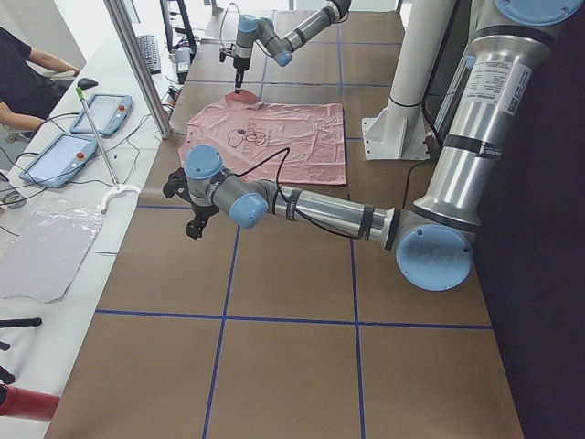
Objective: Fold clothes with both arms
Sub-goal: 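Grasp the sleeve and fold it inward onto the shirt body with the right gripper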
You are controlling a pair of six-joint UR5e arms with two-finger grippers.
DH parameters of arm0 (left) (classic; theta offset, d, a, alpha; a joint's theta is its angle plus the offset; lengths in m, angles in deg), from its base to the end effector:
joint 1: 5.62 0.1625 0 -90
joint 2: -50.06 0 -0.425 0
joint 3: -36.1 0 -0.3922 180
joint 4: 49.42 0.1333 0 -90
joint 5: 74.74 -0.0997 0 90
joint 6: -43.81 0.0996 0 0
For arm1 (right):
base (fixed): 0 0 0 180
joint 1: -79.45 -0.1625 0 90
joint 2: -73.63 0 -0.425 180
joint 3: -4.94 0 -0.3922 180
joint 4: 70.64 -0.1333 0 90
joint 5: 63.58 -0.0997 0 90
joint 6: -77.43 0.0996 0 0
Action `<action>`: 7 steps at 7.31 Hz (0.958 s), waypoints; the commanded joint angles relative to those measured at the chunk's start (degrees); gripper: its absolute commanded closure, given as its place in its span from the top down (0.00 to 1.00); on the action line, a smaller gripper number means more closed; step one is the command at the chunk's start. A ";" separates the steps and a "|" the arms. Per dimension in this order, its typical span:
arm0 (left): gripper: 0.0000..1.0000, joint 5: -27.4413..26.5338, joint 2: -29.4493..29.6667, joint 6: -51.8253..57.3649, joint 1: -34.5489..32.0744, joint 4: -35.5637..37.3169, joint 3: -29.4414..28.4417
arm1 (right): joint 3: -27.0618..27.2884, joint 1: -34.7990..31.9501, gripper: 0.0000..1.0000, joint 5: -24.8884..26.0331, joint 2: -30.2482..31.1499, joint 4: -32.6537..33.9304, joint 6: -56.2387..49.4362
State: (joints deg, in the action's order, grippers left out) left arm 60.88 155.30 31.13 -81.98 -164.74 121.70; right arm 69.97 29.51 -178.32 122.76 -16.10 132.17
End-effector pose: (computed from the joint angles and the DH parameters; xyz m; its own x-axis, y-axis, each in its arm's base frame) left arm 0.0855 -0.6157 0.4962 0.6079 0.3885 -0.6925 -0.0584 0.8916 0.4490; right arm -0.4372 -0.6622 0.3550 0.6080 -0.0916 0.7886 -0.1638 0.9575 0.2375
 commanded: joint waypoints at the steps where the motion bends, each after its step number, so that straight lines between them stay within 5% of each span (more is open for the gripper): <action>1: 1.00 0.00 0.06 -0.07 -0.01 0.00 0.01 | -2.17 2.29 0.00 0.91 -6.46 2.31 1.69; 3: 1.00 0.09 0.06 -0.24 -0.01 0.00 0.18 | -11.02 5.28 0.00 6.61 -14.37 2.85 1.69; 5: 1.00 0.18 0.32 -0.59 -0.01 0.00 0.18 | -11.85 5.29 0.00 6.81 -14.94 2.76 1.69; 7: 1.00 0.09 0.50 -0.60 -0.01 0.00 0.01 | -11.77 5.37 0.99 6.81 -15.02 2.50 1.69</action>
State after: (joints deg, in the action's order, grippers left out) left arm 61.03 155.65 30.56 -81.99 -164.74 121.83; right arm 58.24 34.80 -171.56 107.89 -13.44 133.86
